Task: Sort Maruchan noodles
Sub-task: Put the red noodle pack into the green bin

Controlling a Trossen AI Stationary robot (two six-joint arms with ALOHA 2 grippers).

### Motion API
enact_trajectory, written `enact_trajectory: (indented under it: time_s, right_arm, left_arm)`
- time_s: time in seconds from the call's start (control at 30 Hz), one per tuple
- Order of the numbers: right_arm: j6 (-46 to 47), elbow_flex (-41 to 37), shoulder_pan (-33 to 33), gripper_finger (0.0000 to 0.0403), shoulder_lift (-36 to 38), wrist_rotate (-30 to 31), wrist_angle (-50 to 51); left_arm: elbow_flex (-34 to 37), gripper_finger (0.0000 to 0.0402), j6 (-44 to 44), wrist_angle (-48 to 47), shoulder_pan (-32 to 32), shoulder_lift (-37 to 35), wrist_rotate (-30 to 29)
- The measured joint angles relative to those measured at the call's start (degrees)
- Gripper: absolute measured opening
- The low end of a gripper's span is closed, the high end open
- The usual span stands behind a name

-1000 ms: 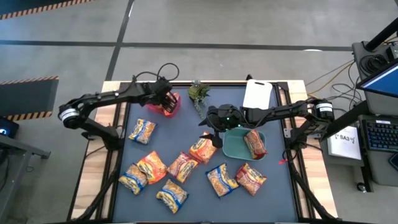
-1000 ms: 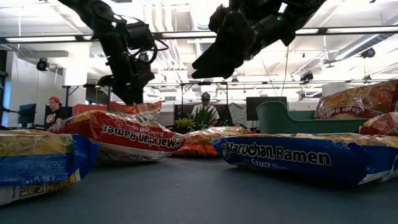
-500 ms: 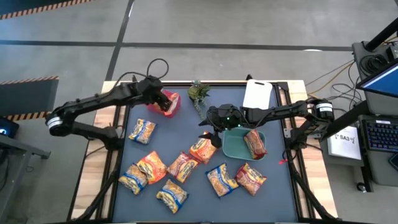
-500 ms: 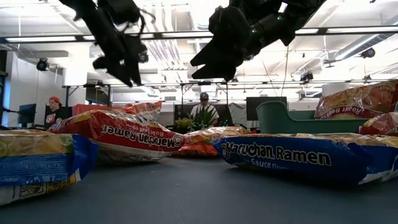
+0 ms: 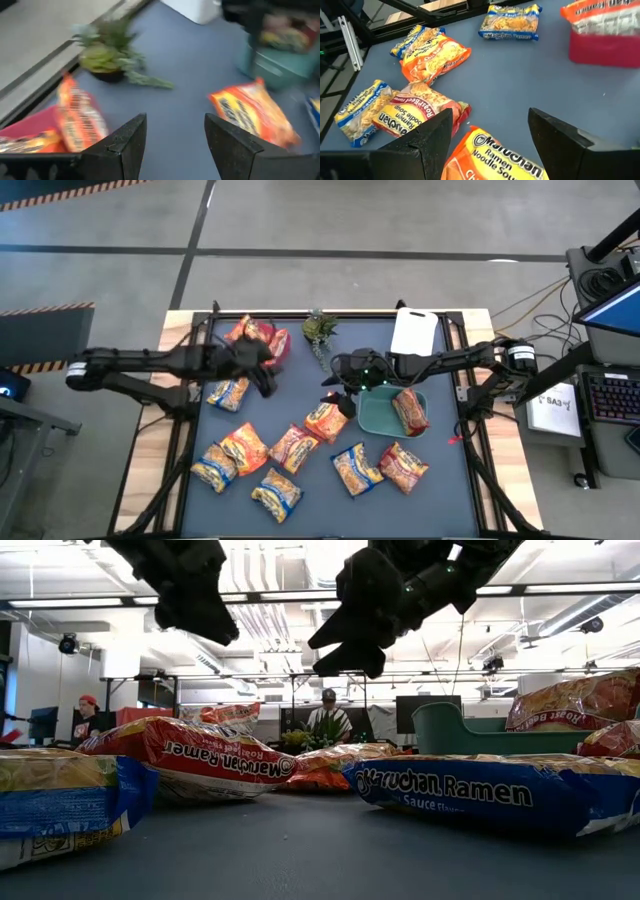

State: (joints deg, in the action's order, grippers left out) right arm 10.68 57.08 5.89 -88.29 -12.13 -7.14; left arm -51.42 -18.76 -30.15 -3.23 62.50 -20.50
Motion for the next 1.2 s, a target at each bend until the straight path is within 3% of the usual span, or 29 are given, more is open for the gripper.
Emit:
enact_trajectory:
  time_s: [0.4, 0.6, 0.9, 1.2]
  right_arm:
    - [-0.24, 7.28, -2.56, 0.0214, 0.0, 0.04, 17.85]
    - [0.11, 11.3, -4.0, 0.019, 0.0, 0.2, 26.34]
    - [6.05, 14.61, -6.34, 0.0152, 0.0, 0.22, 28.41]
    - [13.66, 15.85, -8.02, 0.0113, -0.74, 1.71, 29.73]
  left_arm:
    - [3.56, 0.0183, 2.23, 6.33, 13.48, 6.65, -0.02]
    - [3.56, 0.0183, 10.27, 10.19, 15.55, 9.44, -0.03]
    - [3.95, 0.0183, 22.85, 14.65, 15.88, 7.4, -0.02]
    - [13.58, 0.0183, 26.31, 24.07, 15.81, 1.35, -0.02]
